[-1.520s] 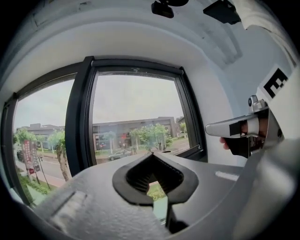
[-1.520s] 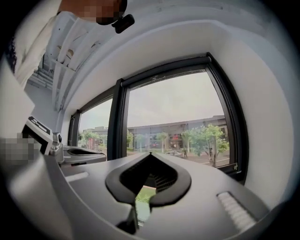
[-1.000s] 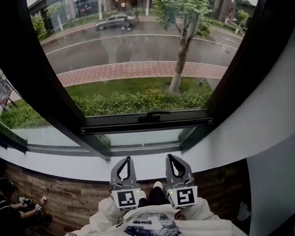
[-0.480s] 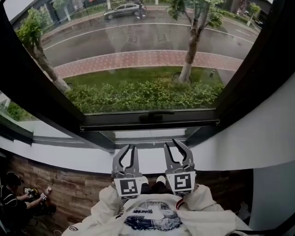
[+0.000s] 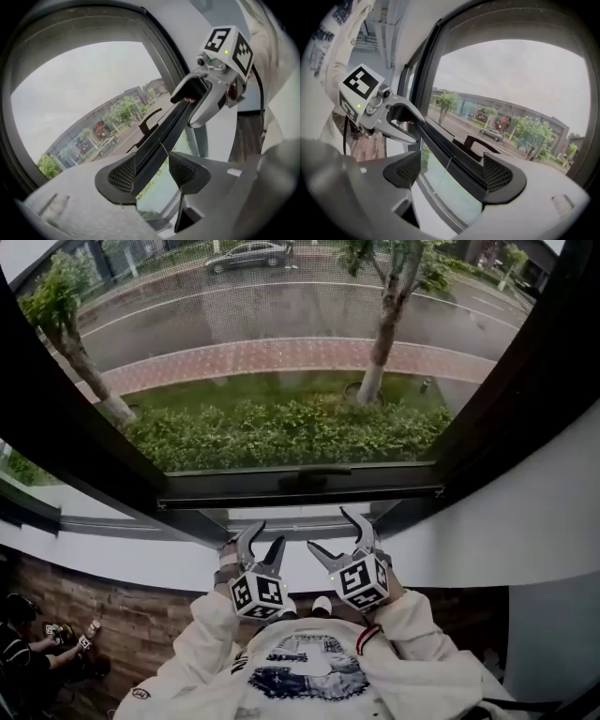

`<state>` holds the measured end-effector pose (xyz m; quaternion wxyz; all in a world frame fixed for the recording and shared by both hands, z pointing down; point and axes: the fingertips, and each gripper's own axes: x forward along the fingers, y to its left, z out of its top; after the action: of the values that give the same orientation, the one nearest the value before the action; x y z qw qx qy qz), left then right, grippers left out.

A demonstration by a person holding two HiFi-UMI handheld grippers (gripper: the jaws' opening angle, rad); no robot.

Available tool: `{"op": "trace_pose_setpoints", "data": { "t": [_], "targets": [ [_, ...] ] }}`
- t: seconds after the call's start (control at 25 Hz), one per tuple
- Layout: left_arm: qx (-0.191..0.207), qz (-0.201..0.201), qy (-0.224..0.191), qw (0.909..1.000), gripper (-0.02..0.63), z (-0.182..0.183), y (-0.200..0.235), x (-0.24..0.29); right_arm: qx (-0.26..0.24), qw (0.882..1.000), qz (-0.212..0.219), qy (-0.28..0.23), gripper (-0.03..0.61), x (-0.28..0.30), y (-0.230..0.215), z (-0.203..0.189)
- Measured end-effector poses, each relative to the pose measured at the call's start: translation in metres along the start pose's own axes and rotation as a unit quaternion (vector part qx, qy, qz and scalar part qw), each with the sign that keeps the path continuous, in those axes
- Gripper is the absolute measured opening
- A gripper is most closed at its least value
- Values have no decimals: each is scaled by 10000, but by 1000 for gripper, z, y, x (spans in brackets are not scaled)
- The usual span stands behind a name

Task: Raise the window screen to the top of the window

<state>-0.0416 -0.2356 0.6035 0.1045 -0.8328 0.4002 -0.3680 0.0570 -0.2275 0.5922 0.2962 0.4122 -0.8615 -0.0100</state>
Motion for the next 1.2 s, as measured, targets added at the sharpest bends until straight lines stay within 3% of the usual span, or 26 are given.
{"op": "trace_pose_setpoints", "data": {
  "t": [0.16,0.36,0.72,1.0,1.2],
  "targets": [
    [784,30,422,9960,238,-22,4,26,-694,9965,343,312,421,23,5,-21],
    [1355,14,653,9886,235,-37,7,49,-1368,9877,421,637,367,47,2,-45],
    [1478,-207,991,9838,232,-56,5,77,-1895,9745,421,1123,338,70,-4,-72],
    [1564,-43,1065,9819,227,-59,13,81,-2342,9654,76,1143,284,80,-9,-74],
    [1833,80,1112,9767,229,-63,13,85,-2624,9570,-51,1236,295,86,-9,-80]
  ]
}}
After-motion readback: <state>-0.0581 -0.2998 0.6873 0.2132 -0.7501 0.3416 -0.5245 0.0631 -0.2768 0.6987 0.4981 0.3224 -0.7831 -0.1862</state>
